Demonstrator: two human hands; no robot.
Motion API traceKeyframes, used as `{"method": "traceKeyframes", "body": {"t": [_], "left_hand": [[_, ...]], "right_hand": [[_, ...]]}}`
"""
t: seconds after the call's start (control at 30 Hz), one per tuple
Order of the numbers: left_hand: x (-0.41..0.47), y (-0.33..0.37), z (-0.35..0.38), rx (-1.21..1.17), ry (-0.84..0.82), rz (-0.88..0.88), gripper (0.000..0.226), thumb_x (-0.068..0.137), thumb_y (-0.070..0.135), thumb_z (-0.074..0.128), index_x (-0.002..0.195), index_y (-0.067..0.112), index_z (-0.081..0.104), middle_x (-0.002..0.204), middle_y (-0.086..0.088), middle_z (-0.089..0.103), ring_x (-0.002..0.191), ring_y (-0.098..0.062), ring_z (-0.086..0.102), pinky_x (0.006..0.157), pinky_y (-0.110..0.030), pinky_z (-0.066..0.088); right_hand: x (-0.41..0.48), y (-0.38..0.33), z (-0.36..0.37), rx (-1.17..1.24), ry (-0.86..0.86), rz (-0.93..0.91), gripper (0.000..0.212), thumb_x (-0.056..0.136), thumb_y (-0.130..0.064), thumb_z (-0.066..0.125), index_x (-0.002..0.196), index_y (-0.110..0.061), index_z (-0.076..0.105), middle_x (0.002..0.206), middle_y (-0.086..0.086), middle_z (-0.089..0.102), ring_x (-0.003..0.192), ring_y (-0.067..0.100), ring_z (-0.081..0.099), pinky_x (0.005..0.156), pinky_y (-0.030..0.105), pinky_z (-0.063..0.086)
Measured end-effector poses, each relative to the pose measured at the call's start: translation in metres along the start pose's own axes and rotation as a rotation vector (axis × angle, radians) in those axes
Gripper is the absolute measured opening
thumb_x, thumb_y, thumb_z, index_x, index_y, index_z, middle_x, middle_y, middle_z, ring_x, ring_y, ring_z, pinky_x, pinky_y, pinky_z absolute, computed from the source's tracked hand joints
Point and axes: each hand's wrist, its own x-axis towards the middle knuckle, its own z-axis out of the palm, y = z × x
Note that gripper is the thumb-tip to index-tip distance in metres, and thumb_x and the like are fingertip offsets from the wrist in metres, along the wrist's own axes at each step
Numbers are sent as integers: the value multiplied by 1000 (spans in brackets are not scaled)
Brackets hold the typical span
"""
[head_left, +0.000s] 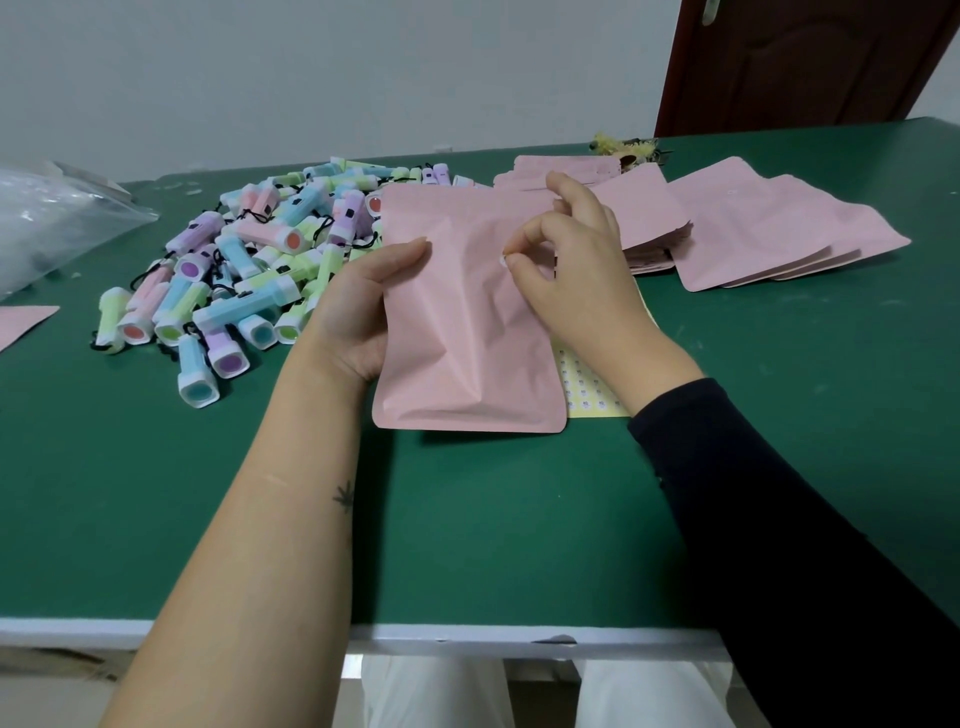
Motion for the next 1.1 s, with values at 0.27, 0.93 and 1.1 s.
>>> {"method": "traceKeyframes", "body": {"t": [0.27,0.93,1.1], "left_hand": [[1,0,-2,-17,-21,20,33,96,16,48,93,8,79,100,-10,74,93,-27,71,91,-41,56],[-3,1,7,53,-14,-65,26,96,7,45,115,3,62,96,-11,72,82,-24,72,81,-39,59],[0,2,11,67,36,-23,40,94,-1,45,133,3,53,116,-16,67,90,-27,70,79,-40,61]], "right_hand": [[-4,-5,-4,80,84,34,38,86,-15,69,121,-14,56,146,4,39,132,15,33,102,13,23],[0,-2,-4,815,44,359,34,88,7,56,115,-14,62,117,8,69,109,24,65,98,40,51],[-1,2,-5,710,32,321,20,95,-3,55,102,-18,66,104,-1,70,98,16,66,91,29,52]]}}
